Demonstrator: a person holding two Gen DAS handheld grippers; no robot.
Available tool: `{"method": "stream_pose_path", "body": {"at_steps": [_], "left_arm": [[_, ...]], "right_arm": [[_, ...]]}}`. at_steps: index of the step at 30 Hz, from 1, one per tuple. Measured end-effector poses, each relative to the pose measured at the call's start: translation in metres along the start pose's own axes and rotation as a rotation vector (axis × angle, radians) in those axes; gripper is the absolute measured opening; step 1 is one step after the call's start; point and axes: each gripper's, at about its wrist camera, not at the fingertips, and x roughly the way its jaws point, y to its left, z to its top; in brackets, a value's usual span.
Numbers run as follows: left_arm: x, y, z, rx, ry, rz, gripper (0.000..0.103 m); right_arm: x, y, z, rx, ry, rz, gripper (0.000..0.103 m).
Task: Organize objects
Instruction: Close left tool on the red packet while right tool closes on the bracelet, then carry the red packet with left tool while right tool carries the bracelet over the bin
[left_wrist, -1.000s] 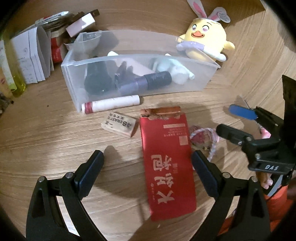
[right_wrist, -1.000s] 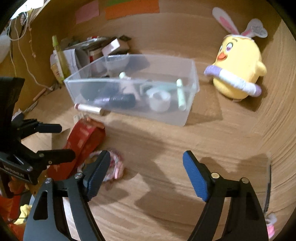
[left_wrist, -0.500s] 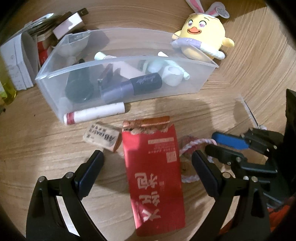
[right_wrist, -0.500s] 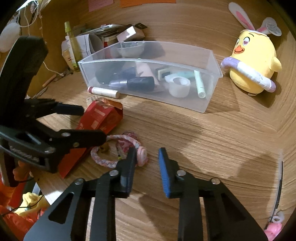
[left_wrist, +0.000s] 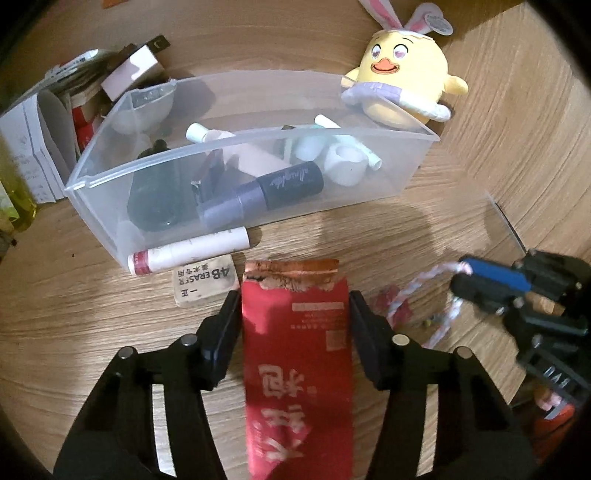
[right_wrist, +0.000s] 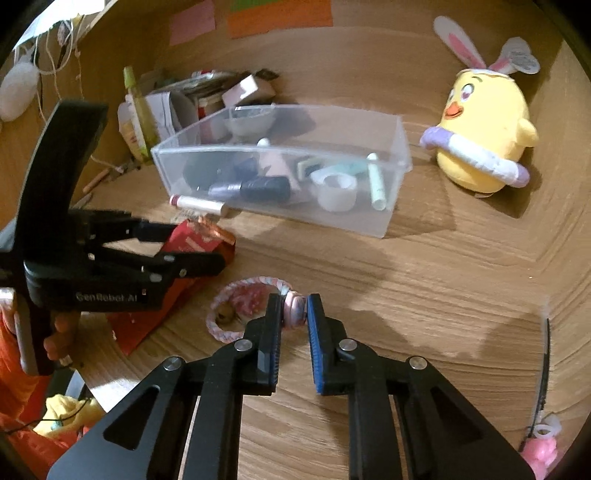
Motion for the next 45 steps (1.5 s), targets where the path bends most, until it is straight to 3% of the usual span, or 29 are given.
{"method": "stream_pose_path", "body": {"at_steps": [8,23,36,45], "left_arm": [[-0.017,0.0,0.0,-0.011,-0.053,-0.012,0.054],[-0.076,0.006,0.01,-0.024,-0.236,0.013,0.054],[-0.101,0.03,0.041,-0.066,-0.34,0.072,0.054],[-0.101,0.046,0.066,-0.087,-0.369,0.117,0.054]], "right_arm": [[-0.019,-0.005,0.008,0.03,-0.051,0.012,0.012],[-0.04,-0.011,0.034,0.06,-0.154,0.008,0.012],[-0.051,-0.02,0.075,0.084,-0.258,-0.017,0.012],[-0.037,-0.022,0.106,0.091,-0.271,-0.022,0.012]]}}
